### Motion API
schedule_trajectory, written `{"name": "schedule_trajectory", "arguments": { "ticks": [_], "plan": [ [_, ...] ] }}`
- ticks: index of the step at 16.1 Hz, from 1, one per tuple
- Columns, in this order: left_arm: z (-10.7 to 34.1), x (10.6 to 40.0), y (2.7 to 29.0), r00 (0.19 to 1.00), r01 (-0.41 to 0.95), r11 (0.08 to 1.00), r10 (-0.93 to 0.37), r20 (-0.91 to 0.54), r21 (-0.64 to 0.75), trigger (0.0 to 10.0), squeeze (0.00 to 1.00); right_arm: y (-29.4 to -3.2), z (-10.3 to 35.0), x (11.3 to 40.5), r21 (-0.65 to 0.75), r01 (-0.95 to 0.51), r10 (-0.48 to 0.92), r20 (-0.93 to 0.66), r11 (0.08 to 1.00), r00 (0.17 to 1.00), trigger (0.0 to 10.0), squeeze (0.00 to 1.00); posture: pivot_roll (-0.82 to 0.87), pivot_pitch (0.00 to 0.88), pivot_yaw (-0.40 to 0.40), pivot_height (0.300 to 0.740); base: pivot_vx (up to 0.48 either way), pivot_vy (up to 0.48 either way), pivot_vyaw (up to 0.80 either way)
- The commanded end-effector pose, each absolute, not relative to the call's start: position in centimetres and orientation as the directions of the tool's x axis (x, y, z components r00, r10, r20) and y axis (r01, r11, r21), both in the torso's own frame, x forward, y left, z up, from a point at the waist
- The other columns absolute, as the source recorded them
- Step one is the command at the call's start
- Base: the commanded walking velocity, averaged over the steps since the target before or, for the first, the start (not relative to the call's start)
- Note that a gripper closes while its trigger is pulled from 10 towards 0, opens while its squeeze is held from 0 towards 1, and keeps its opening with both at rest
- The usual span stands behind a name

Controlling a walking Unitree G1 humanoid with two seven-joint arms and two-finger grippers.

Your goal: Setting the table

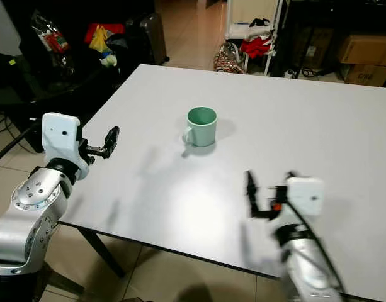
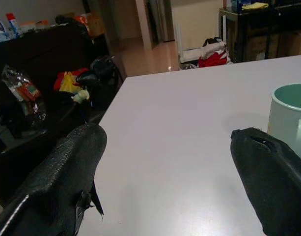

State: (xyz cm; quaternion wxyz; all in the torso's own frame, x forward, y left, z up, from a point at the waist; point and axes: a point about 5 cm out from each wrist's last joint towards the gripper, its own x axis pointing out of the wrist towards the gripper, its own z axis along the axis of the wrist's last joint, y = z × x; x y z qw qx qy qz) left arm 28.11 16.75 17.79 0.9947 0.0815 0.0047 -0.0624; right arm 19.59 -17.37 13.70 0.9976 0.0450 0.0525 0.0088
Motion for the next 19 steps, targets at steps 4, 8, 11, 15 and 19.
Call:
{"name": "schedule_trajectory", "arguments": {
  "ticks": [4, 8, 11, 15, 19],
  "plan": [
    [17.6, 27.8, 16.5, 0.986, 0.167, 0.973, -0.165, -0.027, 0.157, 10.0, 1.0, -17.3, 14.1, 19.9, 0.096, 0.0, 0.008, -0.077, 0.995, 0.997, 10.0, 1.0, -0.01, 0.0, 0.084, 0.74, 0.0, -0.14, 0.0],
    [17.4, 28.0, 16.1, 0.979, 0.203, 0.971, -0.199, -0.043, 0.129, 10.0, 1.0, -17.7, 14.1, 19.9, 0.091, -0.003, 0.008, -0.061, 0.996, 0.998, 10.0, 1.0, -0.01, 0.0, 0.101, 0.74, 0.0, 0.0, 0.8],
    [17.2, 28.3, 15.9, 0.976, 0.216, 0.967, -0.211, -0.051, 0.133, 10.0, 1.0, -17.0, 14.3, 19.9, 0.06, -0.07, 0.073, -0.056, 0.996, 0.996, 10.0, 1.0, -0.02, 0.0, 0.11, 0.74, 0.0, 0.0, 0.8],
    [17.0, 28.4, 16.0, 0.978, 0.208, 0.967, -0.2, -0.065, 0.144, 10.0, 1.0, -16.7, 14.3, 20.1, 0.031, -0.094, 0.096, -0.059, 0.995, 0.994, 10.0, 1.0, -0.01, 0.0, 0.102, 0.74, 0.0, 0.0, 0.8],
    [17.0, 28.1, 16.2, 0.98, 0.196, 0.969, -0.189, -0.058, 0.151, 10.0, 1.0, -15.9, 14.4, 20.3, 0.073, -0.144, 0.147, -0.035, 0.987, 0.989, 10.0, 1.0, 0.01, 0.0, 0.089, 0.74, 0.0, 0.0, 0.8]
  ]
}}
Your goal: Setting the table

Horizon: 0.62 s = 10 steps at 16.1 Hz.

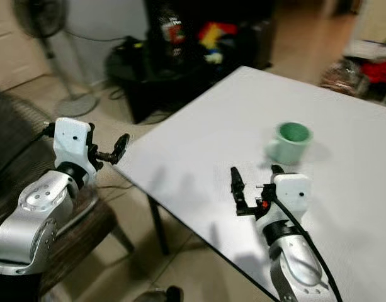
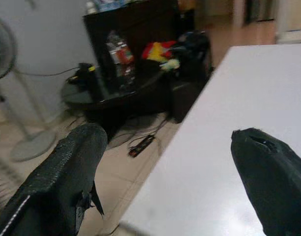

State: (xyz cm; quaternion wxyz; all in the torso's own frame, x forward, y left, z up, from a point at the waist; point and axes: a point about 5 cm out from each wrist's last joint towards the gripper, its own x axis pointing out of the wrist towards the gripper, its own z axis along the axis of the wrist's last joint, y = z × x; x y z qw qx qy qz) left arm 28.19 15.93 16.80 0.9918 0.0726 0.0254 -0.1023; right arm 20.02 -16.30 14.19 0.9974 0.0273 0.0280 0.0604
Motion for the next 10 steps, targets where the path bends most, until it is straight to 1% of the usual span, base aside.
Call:
{"name": "schedule_trajectory", "arguments": {
  "ticks": [1, 2, 3, 4, 5, 6, 7, 9, 10],
  "plan": [
    [17.0, 28.0, 16.2, 0.981, 0.192, 0.97, -0.185, -0.059, 0.15, 10.0, 1.0, -15.6, 14.2, 20.3, 0.075, -0.163, 0.166, -0.038, 0.984, 0.985, 10.0, 1.0, 0.01, 0.0, 0.089, 0.74, 0.0, 0.0, 0.8],
    [17.0, 28.0, 16.2, 0.982, 0.188, 0.971, -0.182, -0.055, 0.15, 10.0, 1.0, -15.6, 14.0, 20.3, 0.08, -0.167, 0.171, -0.046, 0.983, 0.984, 10.0, 1.0, 0.02, 0.0, 0.075, 0.74, 0.0, 0.0, 0.8],
    [17.2, 27.9, 16.4, 0.983, 0.182, 0.969, -0.177, -0.044, 0.167, 10.0, 0.97, -15.6, 13.8, 20.3, 0.086, -0.167, 0.172, -0.052, 0.982, 0.984, 10.0, 1.0, 0.03, 0.0, 0.071, 0.74, 0.0, 0.0, 0.8],
    [17.2, 27.9, 16.5, 0.983, 0.181, 0.964, -0.177, -0.038, 0.192, 10.0, 0.81, -15.7, 13.6, 20.4, 0.084, -0.166, 0.172, -0.058, 0.982, 0.983, 10.0, 1.0, 0.03, 0.0, 0.072, 0.74, 0.0, 0.0, 0.8],
    [17.3, 27.7, 16.5, 0.983, 0.184, 0.961, -0.18, -0.036, 0.206, 10.0, 0.76, -15.7, 13.5, 20.3, 0.084, -0.167, 0.172, -0.061, 0.982, 0.983, 10.0, 1.0, 0.03, 0.0, 0.071, 0.74, 0.0, 0.0, 0.8],
    [17.2, 27.7, 16.5, 0.983, 0.182, 0.963, -0.178, -0.037, 0.199, 10.0, 0.57, -15.7, 13.5, 20.3, 0.084, -0.168, 0.174, -0.064, 0.982, 0.983, 10.0, 1.0, 0.03, 0.0, 0.071, 0.74, 0.0, 0.0, 0.8],
    [17.2, 27.7, 16.4, 0.984, 0.179, 0.965, -0.175, -0.038, 0.192, 10.0, 0.0, -15.6, 13.3, 20.2, 0.084, -0.18, 0.186, -0.07, 0.98, 0.98, 10.0, 1.0, 0.03, 0.0, 0.07, 0.74, 0.0, 0.0, 0.8],
    [17.1, 27.6, 16.2, 0.982, 0.19, 0.962, -0.184, -0.051, 0.194, 10.0, 0.0, -15.6, 13.1, 20.1, 0.081, -0.192, 0.198, -0.077, 0.978, 0.977, 10.0, 1.0, 0.04, 0.0, 0.07, 0.74, 0.0, 0.0, 0.8],
    [17.1, 27.6, 16.3, 0.982, 0.187, 0.968, -0.181, -0.049, 0.169, 10.0, 0.0, -15.7, 13.0, 20.1, 0.08, -0.191, 0.197, -0.078, 0.978, 0.977, 10.0, 1.0, 0.04, 0.0, 0.07, 0.74, 0.0, 0.0, 0.8]
  ]
}}
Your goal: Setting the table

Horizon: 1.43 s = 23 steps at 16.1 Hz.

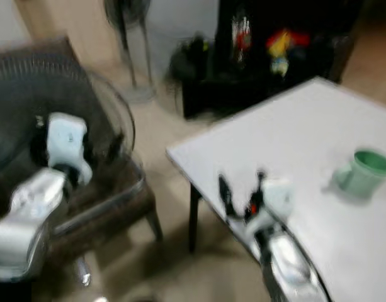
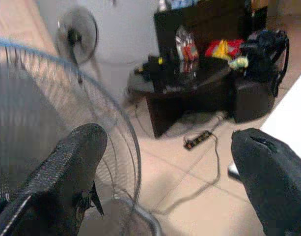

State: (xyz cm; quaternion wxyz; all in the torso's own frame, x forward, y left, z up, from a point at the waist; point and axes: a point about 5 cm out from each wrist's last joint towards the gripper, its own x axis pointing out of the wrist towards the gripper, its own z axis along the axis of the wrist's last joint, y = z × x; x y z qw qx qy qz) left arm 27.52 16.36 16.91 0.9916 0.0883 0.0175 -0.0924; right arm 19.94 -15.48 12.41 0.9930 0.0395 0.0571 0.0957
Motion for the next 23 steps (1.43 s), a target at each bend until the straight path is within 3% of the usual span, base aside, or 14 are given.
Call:
{"name": "schedule_trajectory", "arguments": {
  "ticks": [1, 8, 13, 16, 23],
  "plan": [
    [17.2, 27.5, 16.4, 0.981, 0.191, 0.967, -0.184, -0.058, 0.166, 10.0, 0.0, -15.7, 13.0, 20.1, 0.082, -0.188, 0.194, -0.077, 0.979, 0.978, 10.0, 1.0, 0.04, 0.0, 0.072, 0.74, 0.0, 0.0, 0.8],
    [17.3, 27.4, 15.5, 0.969, 0.248, 0.942, -0.242, -0.054, 0.224, 10.0, 0.0, -15.8, 12.9, 19.9, 0.093, -0.167, 0.174, -0.073, 0.982, 0.982, 10.0, 1.0, 0.03, 0.0, 0.088, 0.74, 0.0, 0.0, 0.8],
    [17.5, 27.6, 16.4, 0.99, 0.139, 0.969, -0.139, -0.015, 0.205, 10.0, 0.0, -16.3, 13.3, 20.9, 0.071, -0.113, 0.116, -0.042, 0.991, 0.992, 10.0, 1.0, 0.04, 0.0, 0.054, 0.74, 0.0, 0.0, 0.8],
    [17.0, 26.9, 16.4, 0.989, 0.145, 0.954, -0.143, -0.028, 0.261, 10.0, 0.0, -16.4, 13.4, 21.8, 0.073, -0.072, 0.074, -0.027, 0.995, 0.997, 10.0, 1.0, 0.06, 0.0, 0.025, 0.74, 0.0, 0.0, 0.8],
    [17.2, 26.4, 16.3, 0.99, 0.138, 0.965, -0.136, -0.022, 0.222, 10.0, 0.0, -16.5, 12.6, 21.8, 0.092, -0.095, 0.101, -0.066, 0.991, 0.993, 10.0, 1.0, 0.08, 0.0, 0.01, 0.74, 0.0, 0.129, 0.69]
  ]
}}
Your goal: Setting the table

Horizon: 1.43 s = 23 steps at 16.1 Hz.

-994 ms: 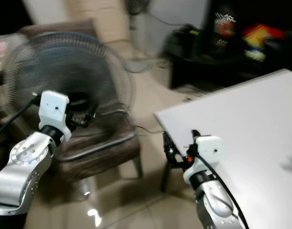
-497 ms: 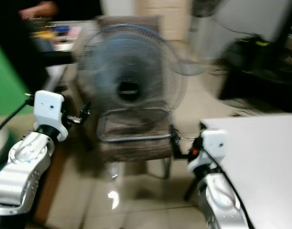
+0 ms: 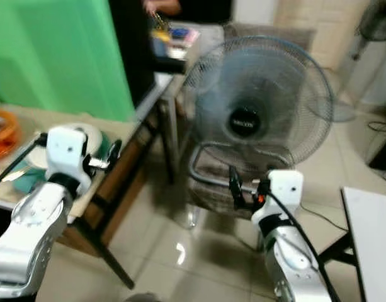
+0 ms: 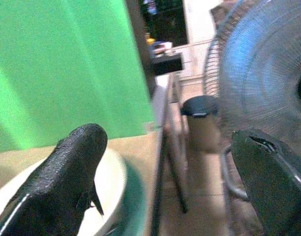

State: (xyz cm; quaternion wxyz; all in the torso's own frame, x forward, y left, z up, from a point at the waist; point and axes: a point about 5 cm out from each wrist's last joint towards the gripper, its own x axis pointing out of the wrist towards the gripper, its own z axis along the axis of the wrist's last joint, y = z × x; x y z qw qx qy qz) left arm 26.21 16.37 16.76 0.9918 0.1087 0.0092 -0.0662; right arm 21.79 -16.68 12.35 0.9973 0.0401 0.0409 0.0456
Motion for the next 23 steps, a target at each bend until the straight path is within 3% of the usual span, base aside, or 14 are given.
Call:
{"name": "schedule_trajectory", "arguments": {
  "ticks": [1, 8, 20, 22, 23],
  "plan": [
    [17.3, 26.3, 16.3, 0.99, 0.141, 0.965, -0.139, -0.022, 0.223, 10.0, 0.0, -16.6, 12.4, 21.7, 0.108, -0.079, 0.087, -0.071, 0.991, 0.994, 10.0, 1.0, 0.08, 0.0, 0.013, 0.74, 0.0, 0.368, 0.0],
    [17.6, 26.4, 16.2, 0.988, 0.151, 0.962, -0.15, -0.022, 0.226, 10.0, 0.0, -16.7, 12.3, 21.7, 0.136, -0.055, 0.065, -0.068, 0.989, 0.996, 10.0, 1.0, 0.09, 0.0, 0.021, 0.74, 0.0, 0.357, 0.0],
    [18.1, 26.6, 16.8, 0.991, 0.132, 0.965, -0.13, -0.02, 0.226, 10.0, 0.0, -16.1, 12.3, 22.5, 0.157, -0.092, 0.104, -0.066, 0.983, 0.992, 10.0, 1.0, 0.11, 0.0, 0.018, 0.74, 0.0, 0.0, 0.09],
    [18.0, 26.6, 16.7, 0.99, 0.141, 0.964, -0.138, -0.026, 0.226, 10.0, 0.0, -16.3, 12.4, 22.6, 0.159, -0.084, 0.095, -0.063, 0.984, 0.994, 10.0, 0.57, 0.11, 0.0, 0.02, 0.74, 0.0, 0.0, 0.0],
    [18.0, 26.6, 16.7, 0.99, 0.142, 0.964, -0.139, -0.027, 0.226, 10.0, 0.0, -16.3, 12.4, 22.6, 0.16, -0.081, 0.092, -0.064, 0.984, 0.994, 10.0, 0.2, 0.11, 0.0, 0.02, 0.74, 0.0, 0.0, 0.0]
  ]
}}
